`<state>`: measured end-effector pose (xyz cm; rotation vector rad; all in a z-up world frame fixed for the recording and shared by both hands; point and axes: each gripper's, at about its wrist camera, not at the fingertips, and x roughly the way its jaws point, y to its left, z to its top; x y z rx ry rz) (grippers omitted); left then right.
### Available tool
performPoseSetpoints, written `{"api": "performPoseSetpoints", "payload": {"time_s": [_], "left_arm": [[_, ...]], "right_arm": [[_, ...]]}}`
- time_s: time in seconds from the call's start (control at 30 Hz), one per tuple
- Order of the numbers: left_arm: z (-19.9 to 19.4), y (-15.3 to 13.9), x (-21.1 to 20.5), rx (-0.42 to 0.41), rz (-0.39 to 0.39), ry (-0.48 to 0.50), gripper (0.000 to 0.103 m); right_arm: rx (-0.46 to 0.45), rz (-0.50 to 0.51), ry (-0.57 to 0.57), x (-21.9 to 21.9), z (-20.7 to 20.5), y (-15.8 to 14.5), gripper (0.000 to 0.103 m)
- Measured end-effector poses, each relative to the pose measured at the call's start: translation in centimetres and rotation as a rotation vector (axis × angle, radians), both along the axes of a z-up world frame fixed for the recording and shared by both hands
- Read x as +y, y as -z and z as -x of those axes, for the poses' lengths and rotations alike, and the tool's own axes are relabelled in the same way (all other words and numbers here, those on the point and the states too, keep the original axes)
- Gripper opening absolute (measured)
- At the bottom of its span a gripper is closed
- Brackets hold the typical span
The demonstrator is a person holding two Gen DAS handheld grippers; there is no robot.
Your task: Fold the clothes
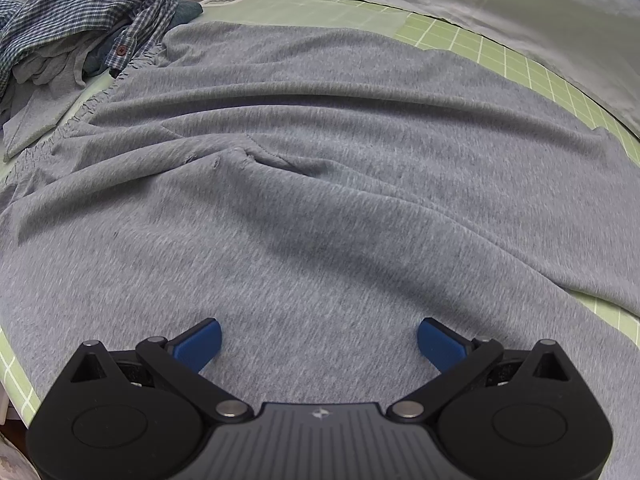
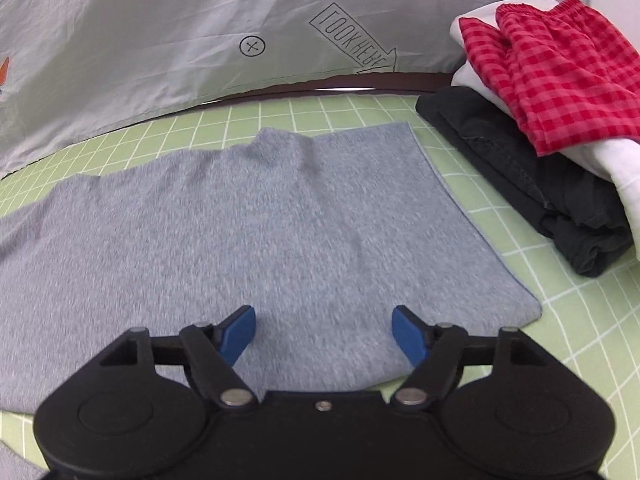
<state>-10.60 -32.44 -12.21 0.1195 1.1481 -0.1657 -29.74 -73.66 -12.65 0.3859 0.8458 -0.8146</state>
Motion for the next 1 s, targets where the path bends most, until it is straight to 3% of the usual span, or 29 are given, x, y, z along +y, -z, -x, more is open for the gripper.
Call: {"api": "performPoseSetpoints", "payload": {"time_s": [0.13,0.3,0.4,0.5,0.63,1.0], "left_arm": [[0.5,0.1,0.1,-0.024,0.005,0.002,0.103],[1.5,0.1,0.3,-0.041,0.013,0.024,0.103],[2.7,-0.3,1.1,-0.040,0.065,0.038,0.103],[4.7,-1.1,2.9,-0.056,0.128,0.044,0.103],[7.4,-3.1,6.7,-0.137,0.100,0.087,0.103],[6.8,-6.2,17.0,-0.202,0.112,-0.079,0.103]], "right_arm": [[0.041,-0.045,-0.019,0.9,0.5,-0.2,0.089],[0.074,-0.087,-0.026,3.3,2.9,-1.0,0.091],[0.058,-0.074,-0.028,5.5,4.8,-2.0,0.093],[0.040,-0.070,-0.043,7.7,6.3,-2.6,0.100],[0.013,-0.077,-0.054,11.0,7.3,-2.6,0.100],[-0.033,-0.147,-0.189,19.5,1.1,-1.3,0.100]]}}
